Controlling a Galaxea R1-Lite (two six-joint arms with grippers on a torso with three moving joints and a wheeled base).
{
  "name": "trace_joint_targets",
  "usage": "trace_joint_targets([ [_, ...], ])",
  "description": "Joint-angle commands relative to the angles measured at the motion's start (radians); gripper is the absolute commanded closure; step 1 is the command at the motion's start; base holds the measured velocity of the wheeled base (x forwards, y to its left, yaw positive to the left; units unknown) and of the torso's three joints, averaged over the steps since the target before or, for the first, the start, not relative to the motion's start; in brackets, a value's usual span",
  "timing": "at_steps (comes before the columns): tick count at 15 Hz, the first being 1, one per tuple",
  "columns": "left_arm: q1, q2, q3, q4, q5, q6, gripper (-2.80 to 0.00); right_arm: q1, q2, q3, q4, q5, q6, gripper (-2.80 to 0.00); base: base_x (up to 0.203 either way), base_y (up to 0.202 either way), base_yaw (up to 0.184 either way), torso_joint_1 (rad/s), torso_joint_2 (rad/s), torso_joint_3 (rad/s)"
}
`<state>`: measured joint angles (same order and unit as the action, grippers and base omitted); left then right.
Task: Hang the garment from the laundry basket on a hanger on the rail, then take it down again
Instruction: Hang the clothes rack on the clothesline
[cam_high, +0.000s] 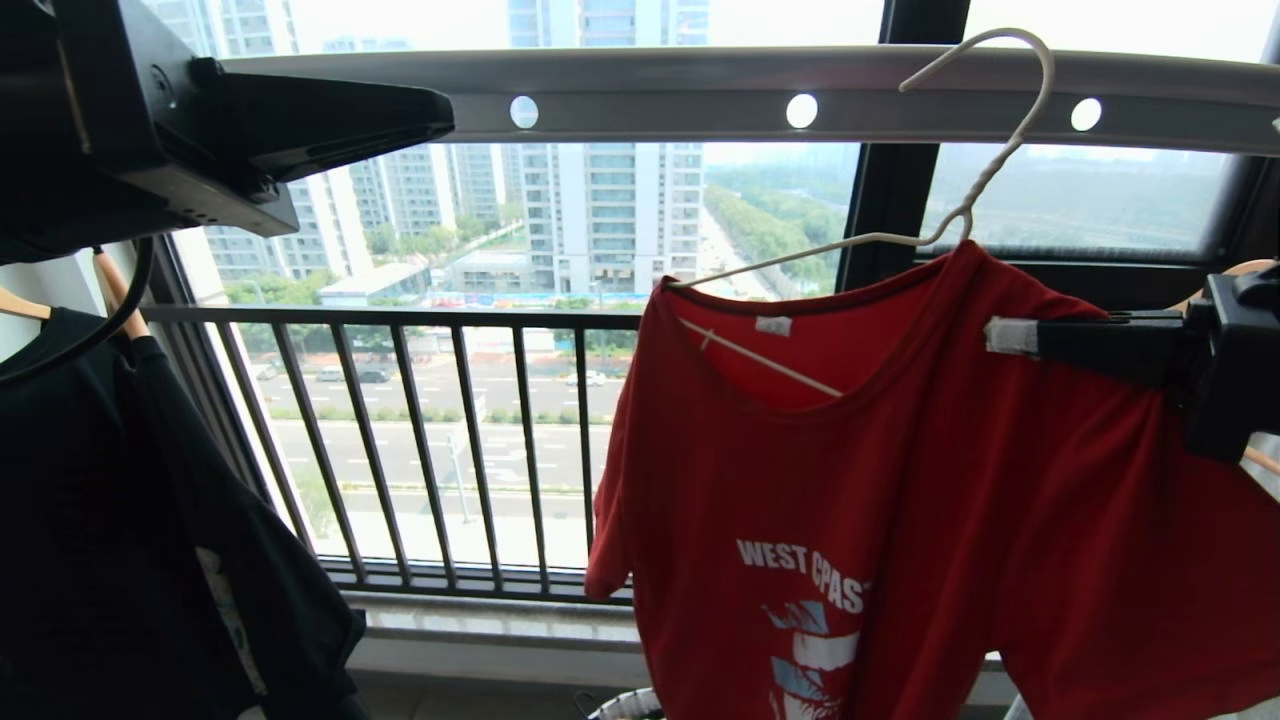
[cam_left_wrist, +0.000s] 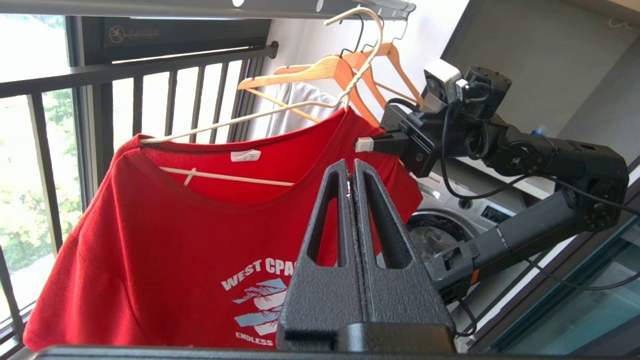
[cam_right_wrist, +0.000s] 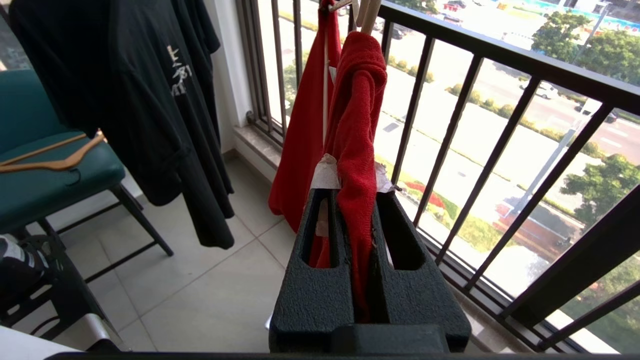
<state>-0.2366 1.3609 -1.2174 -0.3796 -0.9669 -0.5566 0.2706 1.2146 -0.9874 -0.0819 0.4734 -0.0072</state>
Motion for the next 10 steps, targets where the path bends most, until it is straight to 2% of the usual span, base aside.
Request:
trace_joint_targets([
  [1,0.000,-0.005,0.001,-0.002,-0.003,-0.003,0.00,0.001,0.086,-0.008,-0.028,0.002,-0.001,0.00,0.000,0.000,0.000,0.000,0.00,0.000],
  [5,0.000,-0.006,0.003,-0.004,-0.001,0.000,0.00,0.003,0.160,-0.056,-0.061,-0.021,-0.002,0.00,0.000,0.000,0.000,0.000,0.00,0.000],
  [10,0.000,-0.003,0.004,-0.004,0.000,0.004,0.00,0.051,0.272,-0.136,-0.062,-0.070,-0.005,0.00,0.000,0.000,0.000,0.000,0.00,0.000],
])
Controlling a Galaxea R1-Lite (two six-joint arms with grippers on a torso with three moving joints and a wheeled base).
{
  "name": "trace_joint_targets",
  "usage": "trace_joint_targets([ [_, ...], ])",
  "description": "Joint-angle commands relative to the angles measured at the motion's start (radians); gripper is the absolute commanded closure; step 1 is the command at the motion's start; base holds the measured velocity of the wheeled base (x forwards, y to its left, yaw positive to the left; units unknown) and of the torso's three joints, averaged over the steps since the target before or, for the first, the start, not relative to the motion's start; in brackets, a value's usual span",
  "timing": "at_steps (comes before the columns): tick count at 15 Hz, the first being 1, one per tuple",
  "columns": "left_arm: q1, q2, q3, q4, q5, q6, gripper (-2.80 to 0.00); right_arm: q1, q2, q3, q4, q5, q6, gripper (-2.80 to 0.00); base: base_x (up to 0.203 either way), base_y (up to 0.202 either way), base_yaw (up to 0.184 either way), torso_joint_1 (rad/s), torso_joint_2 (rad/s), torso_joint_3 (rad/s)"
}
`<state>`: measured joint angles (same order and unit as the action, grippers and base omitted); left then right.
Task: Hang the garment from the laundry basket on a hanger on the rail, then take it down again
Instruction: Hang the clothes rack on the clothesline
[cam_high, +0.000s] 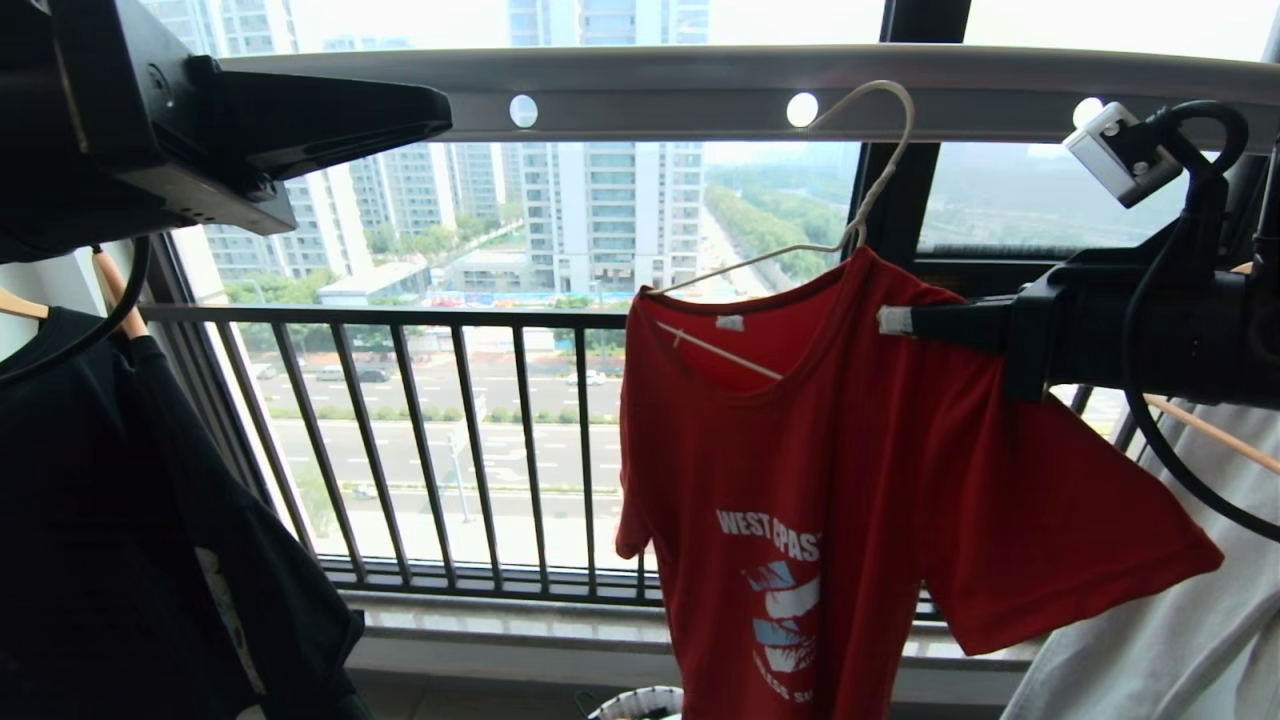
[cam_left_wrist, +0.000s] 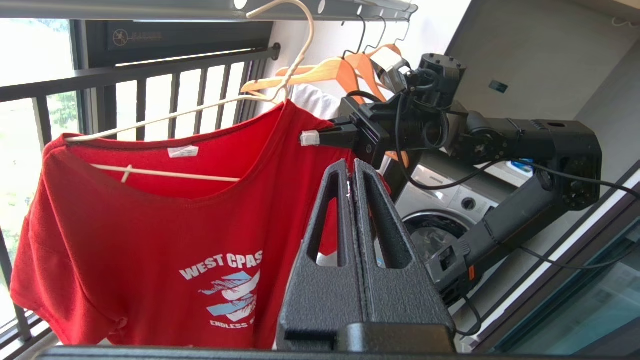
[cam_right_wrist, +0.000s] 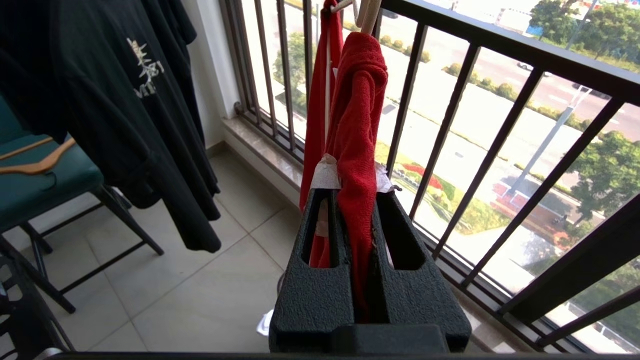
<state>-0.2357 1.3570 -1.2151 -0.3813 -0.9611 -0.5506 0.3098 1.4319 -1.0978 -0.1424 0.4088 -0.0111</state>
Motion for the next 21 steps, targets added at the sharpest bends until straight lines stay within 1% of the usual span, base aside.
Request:
trace_joint_targets([
  [1,0.000,-0.001,0.002,-0.003,-0.005,0.002,0.00,0.016,0.069,-0.045,-0.002,-0.015,-0.001,0.00,0.000,0.000,0.000,0.000,0.00,0.000],
  [7,0.001,-0.003,0.006,-0.002,-0.004,0.018,0.00,0.017,0.102,-0.100,-0.002,-0.044,0.000,0.00,0.000,0.000,0.000,0.000,0.00,0.000],
  [15,0.003,-0.009,0.006,-0.004,0.012,0.018,0.00,0.017,0.122,-0.137,-0.005,-0.048,0.003,0.00,0.000,0.000,0.000,0.000,0.00,0.000],
  [21,0.004,-0.016,0.006,-0.002,0.012,0.018,0.00,0.028,0.139,-0.100,0.001,-0.048,0.002,0.00,0.000,0.000,0.000,0.000,0.00,0.000],
])
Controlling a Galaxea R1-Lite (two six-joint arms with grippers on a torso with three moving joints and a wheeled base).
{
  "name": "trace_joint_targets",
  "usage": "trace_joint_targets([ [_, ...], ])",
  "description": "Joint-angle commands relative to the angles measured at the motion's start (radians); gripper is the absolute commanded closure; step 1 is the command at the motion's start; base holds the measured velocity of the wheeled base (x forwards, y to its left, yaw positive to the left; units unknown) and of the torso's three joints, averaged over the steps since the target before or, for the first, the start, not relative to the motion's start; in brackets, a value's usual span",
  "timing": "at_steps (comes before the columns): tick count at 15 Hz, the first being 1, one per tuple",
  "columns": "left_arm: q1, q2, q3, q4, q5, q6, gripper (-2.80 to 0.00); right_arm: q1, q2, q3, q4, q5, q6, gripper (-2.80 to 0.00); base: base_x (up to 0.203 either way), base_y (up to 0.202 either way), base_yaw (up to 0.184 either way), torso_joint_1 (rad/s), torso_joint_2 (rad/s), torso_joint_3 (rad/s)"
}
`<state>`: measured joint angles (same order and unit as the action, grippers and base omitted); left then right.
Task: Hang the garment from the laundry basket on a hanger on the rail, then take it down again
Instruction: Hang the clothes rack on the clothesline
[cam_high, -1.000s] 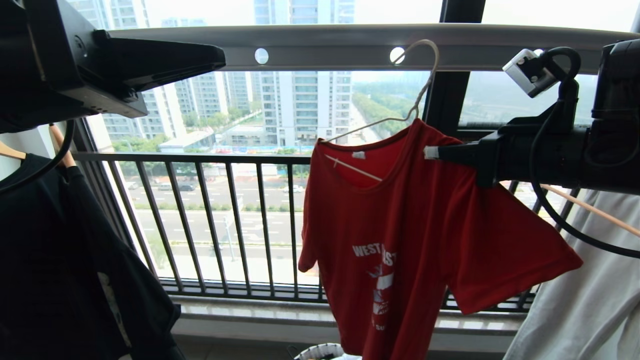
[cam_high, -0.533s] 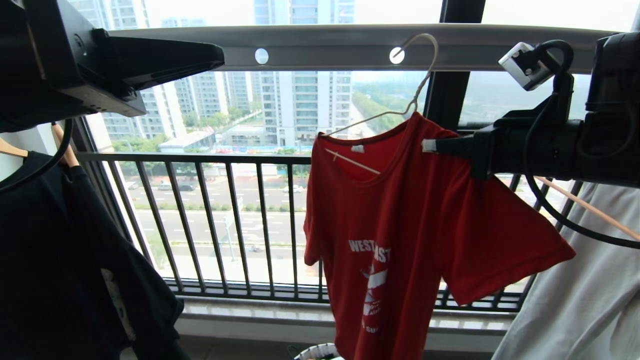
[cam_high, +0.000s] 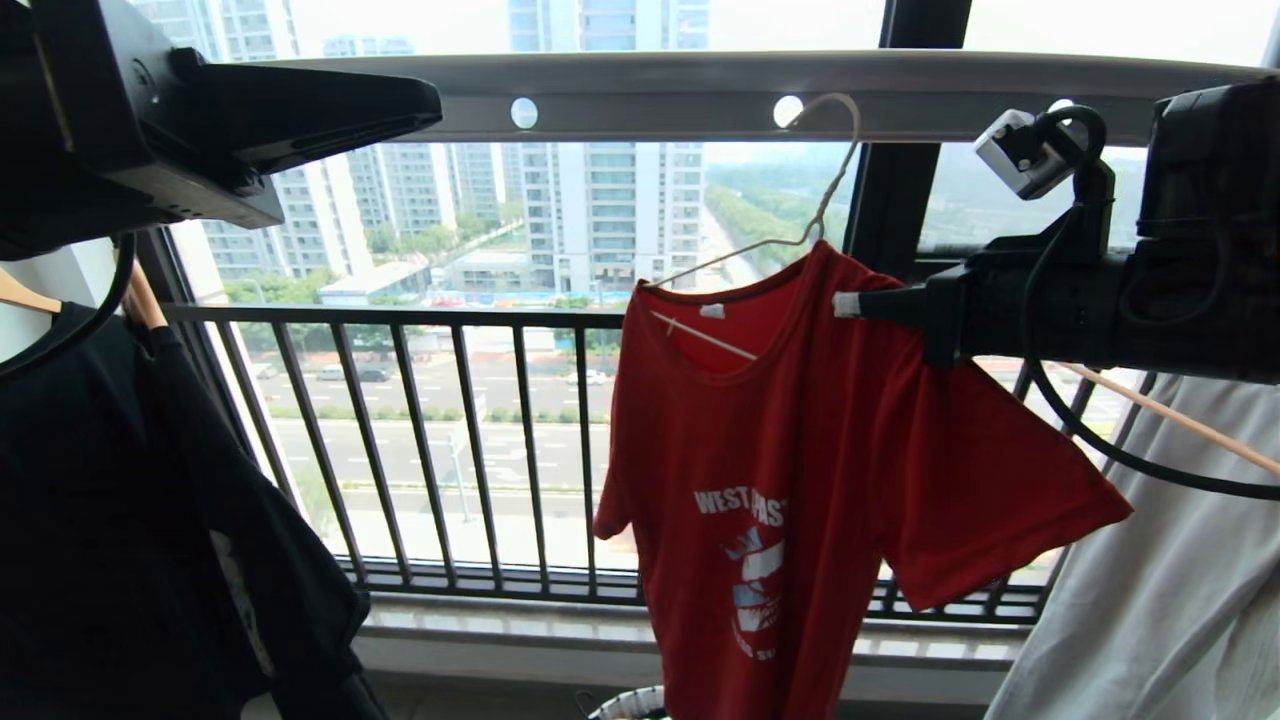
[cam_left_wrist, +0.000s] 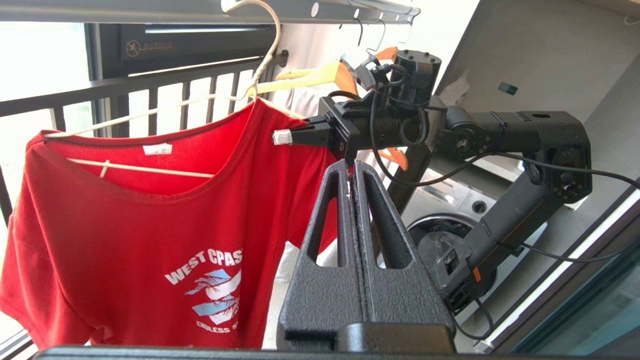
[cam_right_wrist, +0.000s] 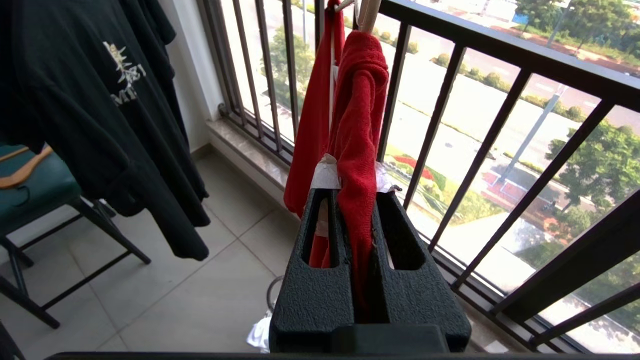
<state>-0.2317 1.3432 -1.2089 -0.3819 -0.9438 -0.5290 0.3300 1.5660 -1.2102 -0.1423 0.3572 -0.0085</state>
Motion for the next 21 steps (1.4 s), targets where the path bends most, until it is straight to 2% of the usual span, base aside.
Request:
trace_joint_targets([
  [1,0.000,-0.003,0.000,-0.002,-0.006,-0.003,0.00,0.012,0.005,0.020,0.001,0.003,-0.001,0.00,0.000,0.000,0.000,0.000,0.00,0.000],
  [11,0.002,-0.011,0.000,-0.003,0.010,-0.003,0.00,0.023,-0.007,0.049,0.000,0.003,-0.002,0.00,0.000,0.000,0.000,0.000,0.00,0.000],
  [12,0.002,-0.012,0.000,-0.002,0.010,-0.003,0.00,0.024,-0.011,0.049,0.001,0.003,-0.002,-2.80,0.000,0.000,0.000,0.000,0.00,0.000],
  [21,0.002,-0.009,0.000,-0.002,0.010,-0.003,0.00,0.030,-0.116,0.046,0.004,0.010,0.001,-2.80,0.000,0.000,0.000,0.000,0.00,0.000],
])
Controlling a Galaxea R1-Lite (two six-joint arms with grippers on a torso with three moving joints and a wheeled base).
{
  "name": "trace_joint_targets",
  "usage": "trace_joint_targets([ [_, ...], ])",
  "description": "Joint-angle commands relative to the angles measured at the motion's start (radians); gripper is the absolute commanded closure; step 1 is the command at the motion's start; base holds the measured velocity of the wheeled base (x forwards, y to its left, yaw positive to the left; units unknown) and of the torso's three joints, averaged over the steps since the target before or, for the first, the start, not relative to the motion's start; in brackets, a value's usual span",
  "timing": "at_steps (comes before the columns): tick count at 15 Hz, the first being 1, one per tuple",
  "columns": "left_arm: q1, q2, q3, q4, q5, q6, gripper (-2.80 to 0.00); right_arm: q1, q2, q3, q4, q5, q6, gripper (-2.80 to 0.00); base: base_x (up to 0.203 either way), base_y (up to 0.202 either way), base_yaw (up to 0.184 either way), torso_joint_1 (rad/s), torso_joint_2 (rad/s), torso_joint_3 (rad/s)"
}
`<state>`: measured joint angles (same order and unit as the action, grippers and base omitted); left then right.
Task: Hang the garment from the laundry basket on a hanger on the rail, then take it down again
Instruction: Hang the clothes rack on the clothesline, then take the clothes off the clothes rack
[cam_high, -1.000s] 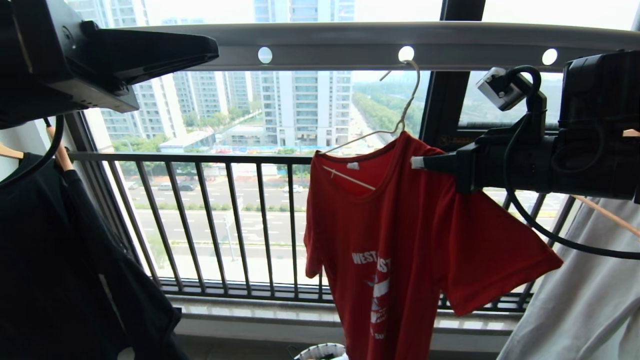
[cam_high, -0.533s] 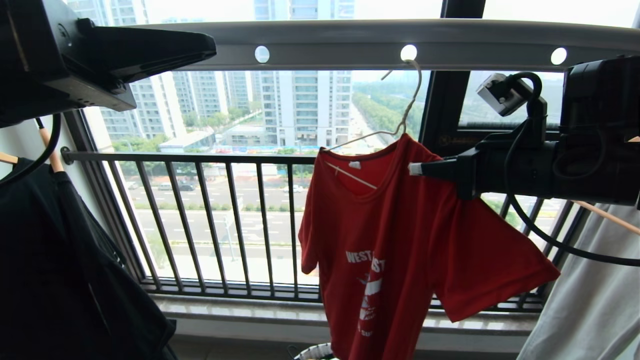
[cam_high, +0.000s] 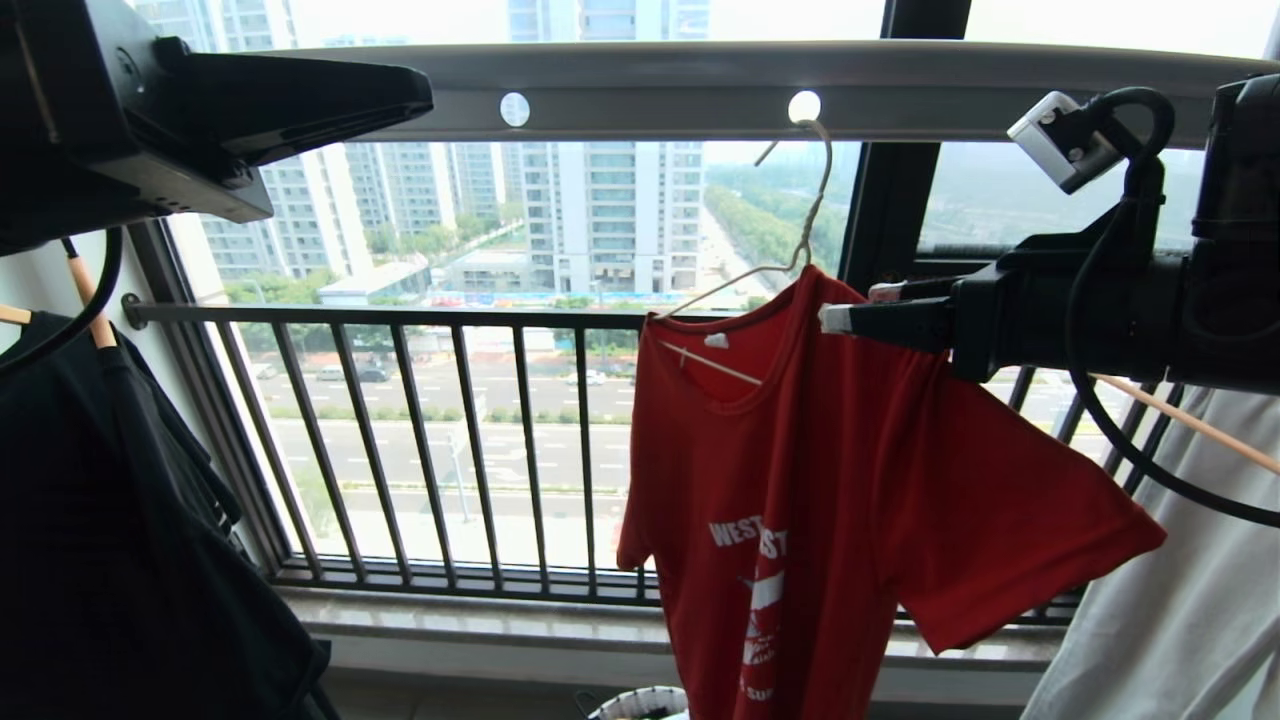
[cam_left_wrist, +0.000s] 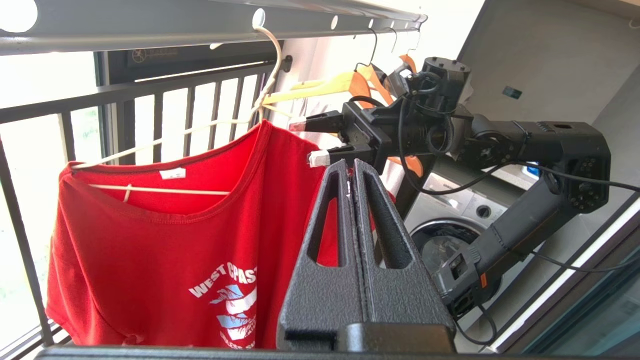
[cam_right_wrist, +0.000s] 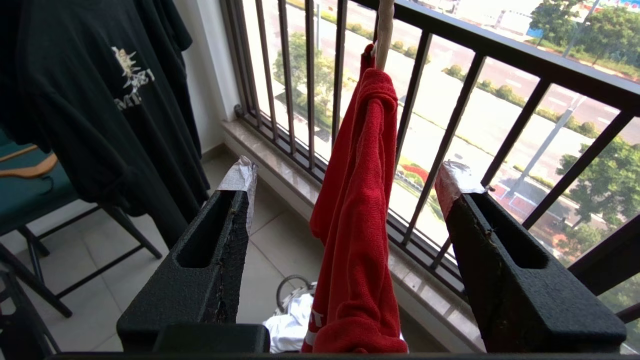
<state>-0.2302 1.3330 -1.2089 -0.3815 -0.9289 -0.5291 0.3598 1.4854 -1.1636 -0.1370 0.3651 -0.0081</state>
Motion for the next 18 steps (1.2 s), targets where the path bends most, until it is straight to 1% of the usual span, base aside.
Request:
trace_joint_targets([
  [1,0.000,0.003,-0.001,-0.002,-0.005,-0.003,0.00,-0.001,-0.053,0.000,0.000,0.002,0.003,-2.80,0.000,0.000,0.000,0.000,0.00,0.000],
  [5,0.000,0.003,-0.001,-0.002,-0.005,-0.003,0.00,-0.001,-0.130,-0.001,0.005,0.000,0.026,-2.80,0.000,0.000,0.000,0.000,0.00,0.000],
  [6,0.000,0.003,-0.001,-0.002,-0.005,-0.003,0.00,-0.001,-0.137,-0.001,0.024,0.000,0.026,0.00,0.000,0.000,0.000,0.000,0.00,0.000],
  [11,-0.001,0.020,-0.009,0.001,-0.008,-0.003,0.00,0.009,-0.126,-0.025,0.081,0.003,0.024,0.00,0.000,0.000,0.000,0.000,0.00,0.000],
  [13,-0.004,0.034,-0.018,0.011,-0.011,-0.003,0.00,0.028,-0.102,-0.099,0.155,0.002,0.023,0.00,0.000,0.000,0.000,0.000,0.00,0.000],
  [15,-0.013,0.050,-0.023,0.015,-0.014,-0.003,0.00,0.052,-0.050,-0.156,0.193,-0.003,0.022,0.00,0.000,0.000,0.000,0.000,0.00,0.000],
  [17,-0.034,0.065,-0.035,0.046,-0.013,-0.003,0.00,0.057,-0.005,-0.185,0.194,-0.006,0.022,0.00,0.000,0.000,0.000,0.000,0.00,0.000],
  [18,-0.050,0.076,-0.055,0.089,-0.011,-0.002,0.00,0.057,0.013,-0.196,0.191,-0.007,0.022,0.00,0.000,0.000,0.000,0.000,0.00,0.000],
])
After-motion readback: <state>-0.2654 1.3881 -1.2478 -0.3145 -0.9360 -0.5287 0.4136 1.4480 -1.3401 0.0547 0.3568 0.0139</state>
